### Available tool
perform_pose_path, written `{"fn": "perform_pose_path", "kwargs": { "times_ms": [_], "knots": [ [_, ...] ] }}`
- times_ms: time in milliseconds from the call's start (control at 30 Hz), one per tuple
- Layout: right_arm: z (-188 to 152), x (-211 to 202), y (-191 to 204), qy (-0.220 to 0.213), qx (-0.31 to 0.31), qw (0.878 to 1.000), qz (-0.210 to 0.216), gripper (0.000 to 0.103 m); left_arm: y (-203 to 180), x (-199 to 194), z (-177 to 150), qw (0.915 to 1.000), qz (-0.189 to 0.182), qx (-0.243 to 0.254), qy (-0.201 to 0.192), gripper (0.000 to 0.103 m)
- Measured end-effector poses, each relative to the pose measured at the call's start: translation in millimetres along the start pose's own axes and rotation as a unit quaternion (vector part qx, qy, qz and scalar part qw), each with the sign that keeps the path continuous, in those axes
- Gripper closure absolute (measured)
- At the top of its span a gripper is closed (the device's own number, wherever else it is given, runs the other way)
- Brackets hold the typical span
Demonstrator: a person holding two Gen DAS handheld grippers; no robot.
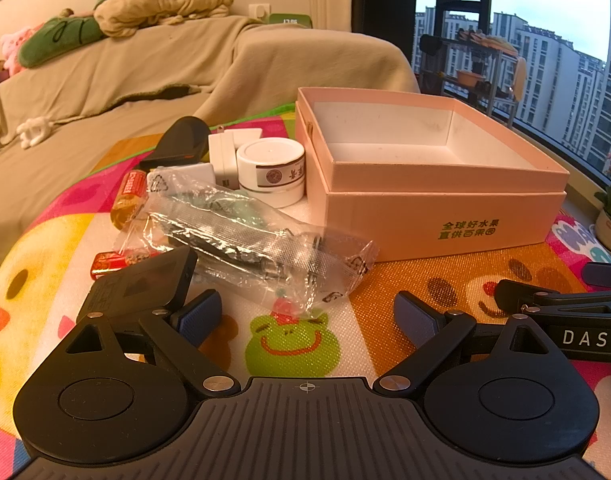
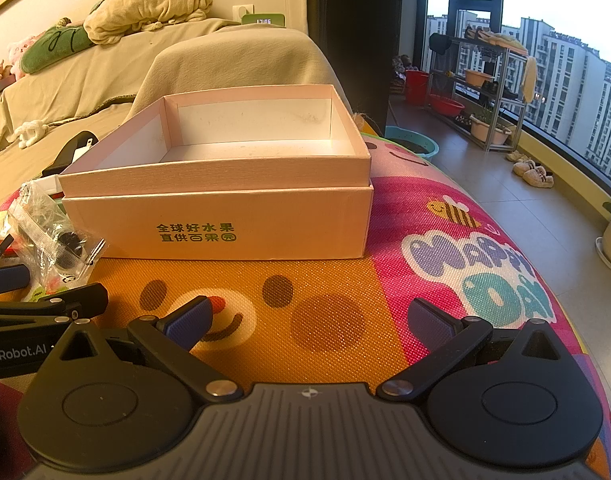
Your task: Organize rigid objects
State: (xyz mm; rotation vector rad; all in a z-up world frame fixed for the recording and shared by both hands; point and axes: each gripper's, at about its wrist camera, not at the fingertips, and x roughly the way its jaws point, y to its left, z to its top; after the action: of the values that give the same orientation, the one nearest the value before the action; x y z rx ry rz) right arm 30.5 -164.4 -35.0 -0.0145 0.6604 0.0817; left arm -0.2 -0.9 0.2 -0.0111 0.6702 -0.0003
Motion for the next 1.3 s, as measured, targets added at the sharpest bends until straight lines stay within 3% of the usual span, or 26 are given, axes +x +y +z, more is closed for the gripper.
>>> {"fn": "perform_pose_path", "kwargs": {
  "times_ms": [1300],
  "knots": [
    [-2.9, -3.7, 0.9, 0.0, 0.0, 1.0, 0.001, 0.0, 0.4, 1.8, 0.8, 1.0, 0.002, 0.0, 0.0, 0.006]
  ]
}}
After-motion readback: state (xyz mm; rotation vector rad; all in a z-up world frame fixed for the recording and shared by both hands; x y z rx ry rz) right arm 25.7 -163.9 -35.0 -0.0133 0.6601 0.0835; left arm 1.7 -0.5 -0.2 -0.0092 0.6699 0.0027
